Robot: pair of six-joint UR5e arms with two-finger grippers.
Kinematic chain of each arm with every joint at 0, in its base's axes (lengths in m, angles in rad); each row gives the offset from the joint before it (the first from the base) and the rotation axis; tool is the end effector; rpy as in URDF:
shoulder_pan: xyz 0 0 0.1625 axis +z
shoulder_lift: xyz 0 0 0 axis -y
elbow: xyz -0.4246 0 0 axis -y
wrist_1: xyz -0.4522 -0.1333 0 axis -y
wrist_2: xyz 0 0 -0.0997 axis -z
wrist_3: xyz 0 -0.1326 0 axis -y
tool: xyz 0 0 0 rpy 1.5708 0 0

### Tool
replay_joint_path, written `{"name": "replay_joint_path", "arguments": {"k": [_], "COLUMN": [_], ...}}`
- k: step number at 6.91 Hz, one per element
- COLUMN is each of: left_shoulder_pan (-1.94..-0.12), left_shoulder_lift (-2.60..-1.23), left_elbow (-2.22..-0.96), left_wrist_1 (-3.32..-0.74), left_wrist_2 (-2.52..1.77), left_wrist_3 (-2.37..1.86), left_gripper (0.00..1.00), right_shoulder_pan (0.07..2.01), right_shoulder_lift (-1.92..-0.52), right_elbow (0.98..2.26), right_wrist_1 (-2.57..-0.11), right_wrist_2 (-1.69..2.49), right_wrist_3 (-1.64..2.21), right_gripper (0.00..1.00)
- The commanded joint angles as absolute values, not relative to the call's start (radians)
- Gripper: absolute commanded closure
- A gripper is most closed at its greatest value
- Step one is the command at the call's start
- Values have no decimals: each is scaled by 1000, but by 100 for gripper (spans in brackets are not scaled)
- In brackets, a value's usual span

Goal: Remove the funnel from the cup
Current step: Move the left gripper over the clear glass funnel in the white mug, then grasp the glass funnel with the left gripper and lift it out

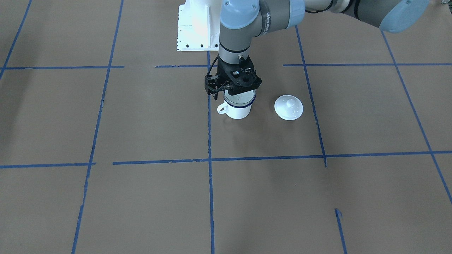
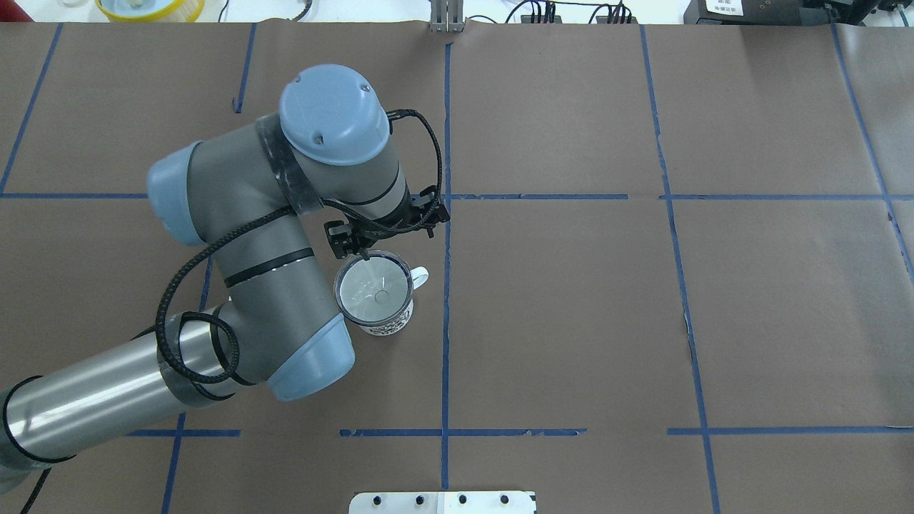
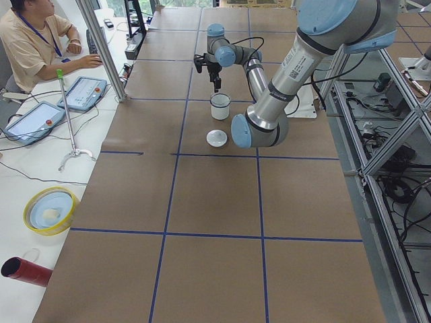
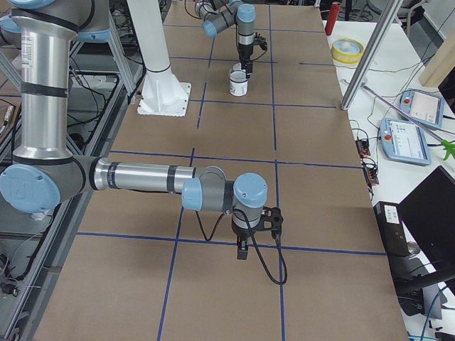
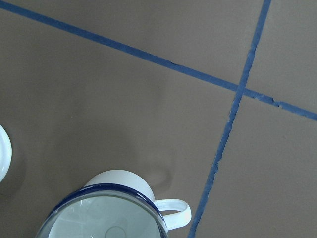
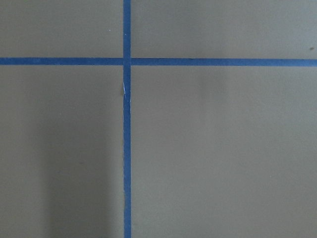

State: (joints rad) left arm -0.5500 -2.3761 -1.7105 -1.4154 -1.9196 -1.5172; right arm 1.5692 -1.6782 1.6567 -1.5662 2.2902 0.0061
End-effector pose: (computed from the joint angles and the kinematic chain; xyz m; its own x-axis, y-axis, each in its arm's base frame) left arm 0.5761 -0.4564 0.1071 0.6146 -0.3178 -0.7220 0.2518 0.9464 -0.2023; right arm 0.0451 -0.5047 0.6958 0.7522 0.0160 0.6587 -0.0030 0.9998 -0.0209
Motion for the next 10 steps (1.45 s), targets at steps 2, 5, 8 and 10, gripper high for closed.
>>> {"name": "replay_joint_path", "arguments": {"k": [2, 5, 8, 10], "left_shoulder_pan": [-538, -520, -518, -518], "left_shoulder_lift": [-2376, -2373, -2373, -2375], "left_elbow": [-1692, -1686, -1686, -1707], "left_wrist_1": [-1422, -1424, -1424, -1417], "left_wrist_2": [-1917, -1919, -1919, -1917], "left_wrist_3": [-1509, -1503, -1503, -1503], "left_gripper": [45, 56, 100, 100], "right_shoulder_pan": [1569, 1569, 1569, 1569], "right_shoulder_lift": [-1678, -1678, -1678, -1678], "right_elbow": [1657, 1657, 1657, 1657], "right_wrist_1": [-1566, -1566, -1566, -1566], "right_wrist_2": [2290, 2290, 2290, 2290], "right_wrist_3": [6, 6, 6, 6], "right_gripper": [0, 0, 0, 0]}}
